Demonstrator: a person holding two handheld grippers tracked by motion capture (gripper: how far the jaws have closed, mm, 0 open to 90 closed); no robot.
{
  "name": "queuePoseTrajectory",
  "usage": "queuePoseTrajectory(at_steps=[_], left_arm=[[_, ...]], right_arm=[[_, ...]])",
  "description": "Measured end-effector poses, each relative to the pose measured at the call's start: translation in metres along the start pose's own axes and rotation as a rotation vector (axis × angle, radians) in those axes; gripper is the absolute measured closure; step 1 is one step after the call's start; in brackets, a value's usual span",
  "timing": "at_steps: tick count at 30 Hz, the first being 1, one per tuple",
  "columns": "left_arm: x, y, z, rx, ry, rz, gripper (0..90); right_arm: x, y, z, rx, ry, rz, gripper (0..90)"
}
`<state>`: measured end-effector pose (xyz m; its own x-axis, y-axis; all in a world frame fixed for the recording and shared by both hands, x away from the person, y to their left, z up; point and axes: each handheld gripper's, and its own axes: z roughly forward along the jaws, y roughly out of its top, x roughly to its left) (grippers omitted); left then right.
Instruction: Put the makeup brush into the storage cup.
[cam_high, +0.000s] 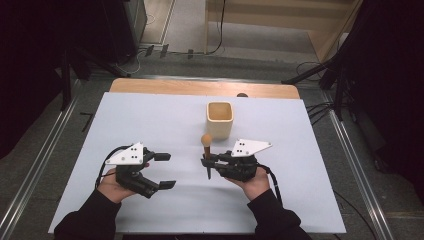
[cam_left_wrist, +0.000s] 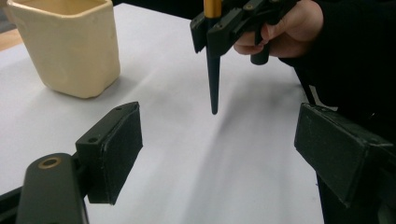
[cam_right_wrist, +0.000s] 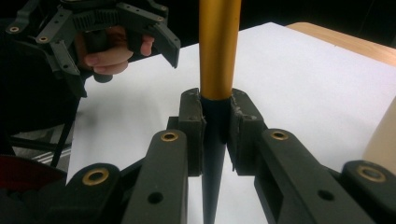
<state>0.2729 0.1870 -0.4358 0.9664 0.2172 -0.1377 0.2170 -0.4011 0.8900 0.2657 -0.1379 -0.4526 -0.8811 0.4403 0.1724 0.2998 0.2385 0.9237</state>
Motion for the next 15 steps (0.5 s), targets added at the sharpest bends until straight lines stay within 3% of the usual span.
queuePoseTrajectory(at_steps=[3,15], left_arm=[[-0.001,-0.001,-0.002,-0.002,0.009,0.019,16.0],[-0.003,-0.011,-0.011,-0.036,0.056,0.029,14.2]], right_arm=[[-0.001,0.001,-0.002,-0.002,-0.006,0.001,79.0],[-0.007,0.004,-0.012,-0.021,-0.044,0.021,79.0]])
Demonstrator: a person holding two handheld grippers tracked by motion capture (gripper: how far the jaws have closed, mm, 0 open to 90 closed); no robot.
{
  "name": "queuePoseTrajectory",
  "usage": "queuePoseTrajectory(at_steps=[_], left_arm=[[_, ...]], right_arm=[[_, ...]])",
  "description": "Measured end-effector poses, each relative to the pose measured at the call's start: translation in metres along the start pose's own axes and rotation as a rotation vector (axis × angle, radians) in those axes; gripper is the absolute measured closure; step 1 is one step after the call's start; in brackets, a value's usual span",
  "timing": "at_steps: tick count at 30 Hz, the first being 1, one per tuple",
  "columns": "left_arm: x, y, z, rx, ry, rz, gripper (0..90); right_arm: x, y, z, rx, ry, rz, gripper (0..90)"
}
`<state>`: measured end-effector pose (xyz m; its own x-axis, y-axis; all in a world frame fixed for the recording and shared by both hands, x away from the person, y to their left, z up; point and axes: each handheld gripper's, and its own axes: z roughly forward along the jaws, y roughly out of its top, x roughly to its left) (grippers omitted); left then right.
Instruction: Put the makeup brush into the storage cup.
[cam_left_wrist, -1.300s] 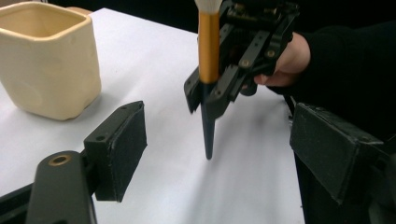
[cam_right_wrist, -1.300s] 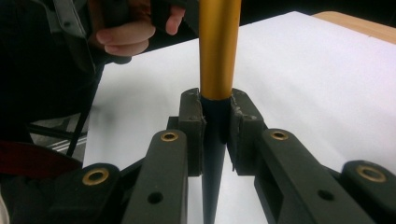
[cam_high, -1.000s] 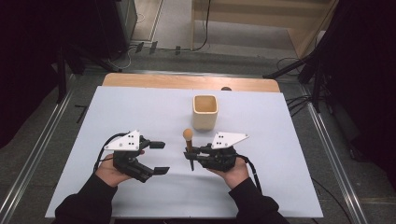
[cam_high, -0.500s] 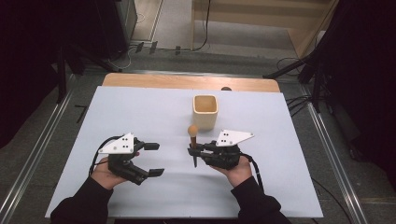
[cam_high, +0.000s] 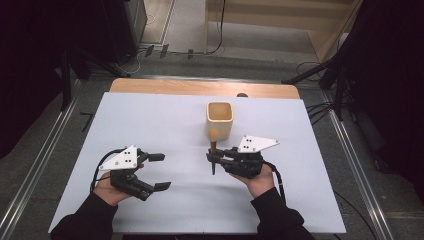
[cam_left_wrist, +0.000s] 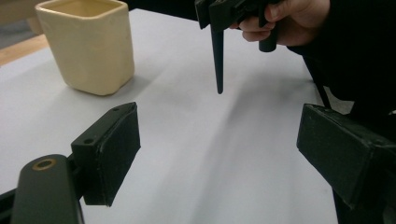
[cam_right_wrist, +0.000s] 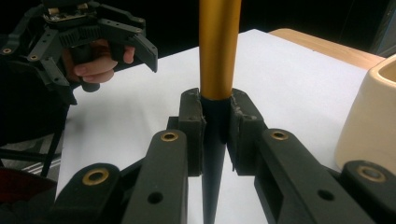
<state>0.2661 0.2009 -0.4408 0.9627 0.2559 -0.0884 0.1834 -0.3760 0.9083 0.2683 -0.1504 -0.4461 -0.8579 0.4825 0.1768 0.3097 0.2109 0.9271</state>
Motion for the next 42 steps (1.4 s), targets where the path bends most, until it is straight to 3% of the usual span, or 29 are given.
queuePoseTrajectory(at_steps=[5,16,21,25,42], left_arm=[[0.0,-0.003,-0.004,-0.025,-0.004,-0.005,14.0],[-0.001,-0.011,-0.015,-0.078,0.076,-0.024,14.0],[-0.001,-0.013,-0.018,-0.073,0.097,-0.026,14.0],[-0.001,-0.015,-0.018,-0.078,0.102,-0.055,13.2],[-0.003,-0.016,-0.021,-0.098,0.135,-0.051,11.5]], right_arm=[[-0.001,0.002,-0.003,-0.002,-0.014,-0.002,78.9],[-0.005,0.01,-0.012,-0.016,-0.049,0.001,79.0],[-0.007,0.014,-0.016,-0.026,-0.06,0.01,79.0],[-0.008,0.019,-0.018,-0.028,-0.068,0.01,79.0],[-0.021,0.048,-0.028,-0.027,-0.122,-0.004,79.0]])
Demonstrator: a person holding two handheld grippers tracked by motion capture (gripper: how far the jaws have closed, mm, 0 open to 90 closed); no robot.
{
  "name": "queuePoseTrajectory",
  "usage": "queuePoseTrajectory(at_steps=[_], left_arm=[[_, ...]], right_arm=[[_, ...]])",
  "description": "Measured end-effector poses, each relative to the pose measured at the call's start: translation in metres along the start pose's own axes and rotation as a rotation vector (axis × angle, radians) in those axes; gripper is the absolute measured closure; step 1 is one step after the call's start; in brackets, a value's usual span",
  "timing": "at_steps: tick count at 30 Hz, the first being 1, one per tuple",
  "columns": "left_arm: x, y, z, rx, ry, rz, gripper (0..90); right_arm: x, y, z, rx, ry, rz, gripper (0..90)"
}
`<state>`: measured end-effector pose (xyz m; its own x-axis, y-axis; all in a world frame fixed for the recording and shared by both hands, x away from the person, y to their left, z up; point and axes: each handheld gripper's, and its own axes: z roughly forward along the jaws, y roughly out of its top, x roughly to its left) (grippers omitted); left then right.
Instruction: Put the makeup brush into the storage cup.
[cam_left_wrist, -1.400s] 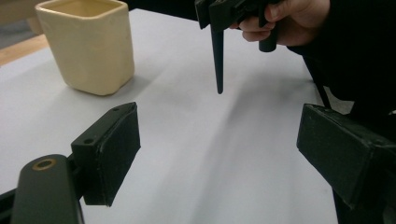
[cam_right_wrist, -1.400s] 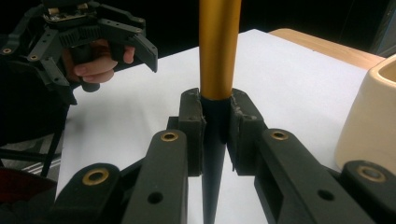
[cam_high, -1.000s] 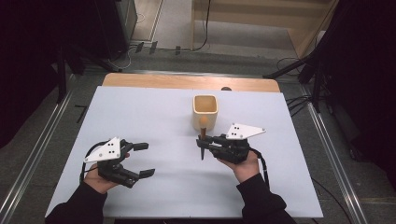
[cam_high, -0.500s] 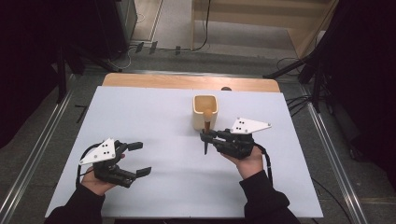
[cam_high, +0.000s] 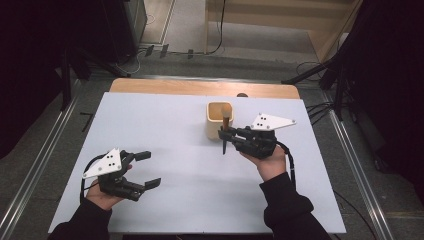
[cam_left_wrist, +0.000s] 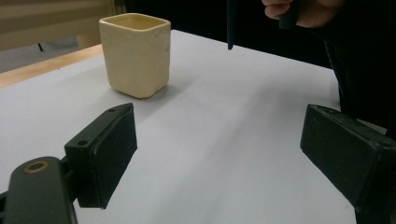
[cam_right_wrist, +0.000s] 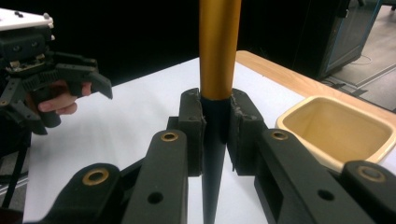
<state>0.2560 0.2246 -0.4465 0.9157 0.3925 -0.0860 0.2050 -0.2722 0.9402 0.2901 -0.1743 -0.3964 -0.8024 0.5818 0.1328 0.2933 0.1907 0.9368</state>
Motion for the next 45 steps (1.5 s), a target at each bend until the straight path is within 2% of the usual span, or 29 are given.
queuePoseTrajectory(at_steps=[17,26,34,45], left_arm=[[0.0,0.0,0.0,0.001,-0.003,-0.012,11.1],[0.0,-0.001,0.0,-0.004,0.01,-0.001,10.9],[0.0,0.0,-0.001,-0.01,0.008,0.007,10.7],[0.001,0.001,-0.003,-0.02,0.006,0.005,10.8]], right_arm=[[-0.008,0.031,0.002,-0.007,-0.023,-0.012,79.0],[-0.014,0.045,0.001,-0.021,-0.041,-0.007,79.0],[-0.022,0.055,0.004,-0.021,-0.073,-0.019,79.0],[-0.035,0.068,0.012,-0.03,-0.109,-0.001,79.0]])
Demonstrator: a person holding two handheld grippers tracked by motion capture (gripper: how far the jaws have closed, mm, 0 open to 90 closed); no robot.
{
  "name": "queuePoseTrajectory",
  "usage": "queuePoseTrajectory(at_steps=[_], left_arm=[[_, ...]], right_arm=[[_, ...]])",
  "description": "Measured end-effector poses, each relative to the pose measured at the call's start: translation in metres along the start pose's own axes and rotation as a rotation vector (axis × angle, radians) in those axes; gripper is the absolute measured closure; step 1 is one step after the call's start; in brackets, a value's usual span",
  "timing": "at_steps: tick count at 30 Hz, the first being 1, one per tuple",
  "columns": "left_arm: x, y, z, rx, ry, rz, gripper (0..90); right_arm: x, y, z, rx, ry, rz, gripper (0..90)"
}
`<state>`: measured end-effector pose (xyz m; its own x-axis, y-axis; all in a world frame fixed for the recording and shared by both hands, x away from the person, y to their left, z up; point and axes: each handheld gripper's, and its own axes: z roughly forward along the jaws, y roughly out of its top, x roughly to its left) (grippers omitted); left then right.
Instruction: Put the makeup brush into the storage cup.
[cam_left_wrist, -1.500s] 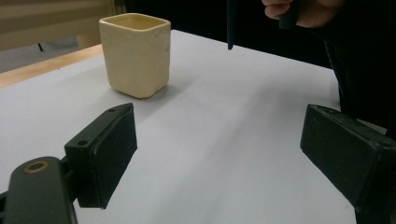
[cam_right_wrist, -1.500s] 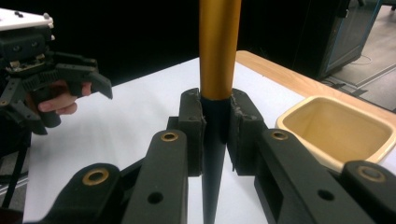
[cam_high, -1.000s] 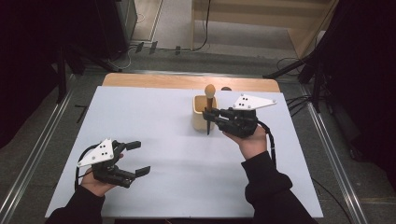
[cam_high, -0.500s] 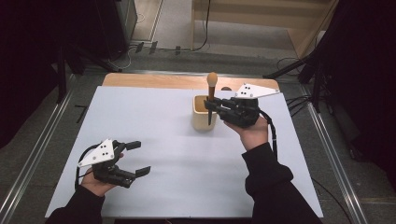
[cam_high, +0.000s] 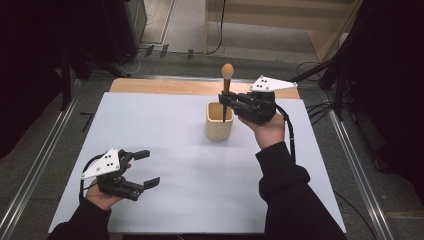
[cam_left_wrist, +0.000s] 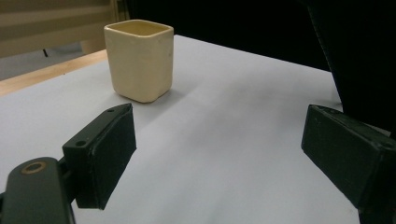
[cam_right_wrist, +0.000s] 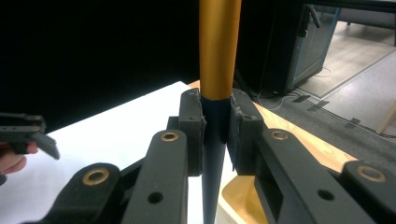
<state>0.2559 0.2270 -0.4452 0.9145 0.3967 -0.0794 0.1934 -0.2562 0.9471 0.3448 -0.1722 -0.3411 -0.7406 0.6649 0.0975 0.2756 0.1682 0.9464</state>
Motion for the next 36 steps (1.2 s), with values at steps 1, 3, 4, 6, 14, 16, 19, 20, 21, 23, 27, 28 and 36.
queuePoseTrajectory(at_steps=[1,3,4,6,14,16,19,20,21,23,27,28,36], left_arm=[[0.0,0.0,0.0,-0.002,0.0,0.003,10.8],[0.0,0.0,0.0,-0.007,-0.001,0.001,10.8],[0.0,0.0,0.0,-0.007,-0.001,0.001,10.8],[0.0,0.0,0.0,-0.005,-0.001,0.001,10.8],[0.0,0.0,0.001,-0.001,-0.006,0.001,10.8],[0.0,0.0,0.001,-0.002,-0.008,0.003,10.8],[-0.001,0.0,0.001,0.0,-0.008,0.005,10.9],[-0.001,0.0,0.001,-0.001,-0.008,0.005,10.9],[-0.001,0.0,0.001,-0.001,-0.01,0.006,10.9],[-0.001,0.0,0.001,-0.001,-0.009,0.006,10.9],[-0.001,0.001,0.0,-0.006,-0.005,0.006,11.2],[-0.001,0.001,0.0,-0.007,-0.005,0.01,11.2],[-0.001,0.002,0.0,-0.003,0.005,0.018,11.4]], right_arm=[[-0.001,0.001,0.001,0.0,-0.003,0.002,79.0],[-0.003,0.003,0.004,-0.005,-0.009,0.004,79.0],[-0.004,0.005,0.005,-0.005,-0.011,0.005,79.0],[-0.007,0.008,0.008,-0.01,-0.021,0.009,79.0],[-0.013,0.018,0.015,-0.007,-0.047,0.001,79.0],[-0.014,0.018,0.017,-0.015,-0.054,0.006,79.0],[-0.018,0.016,0.022,-0.014,-0.066,0.014,79.0],[-0.019,0.015,0.024,-0.016,-0.066,0.019,79.0],[-0.021,0.013,0.026,-0.01,-0.07,0.023,79.0],[-0.023,0.011,0.03,-0.005,-0.074,0.025,78.9],[-0.031,0.007,0.037,-0.014,-0.082,0.029,78.9],[-0.033,0.005,0.039,-0.012,-0.088,0.031,79.0],[-0.04,-0.009,0.052,-0.009,-0.106,0.047,79.0]])
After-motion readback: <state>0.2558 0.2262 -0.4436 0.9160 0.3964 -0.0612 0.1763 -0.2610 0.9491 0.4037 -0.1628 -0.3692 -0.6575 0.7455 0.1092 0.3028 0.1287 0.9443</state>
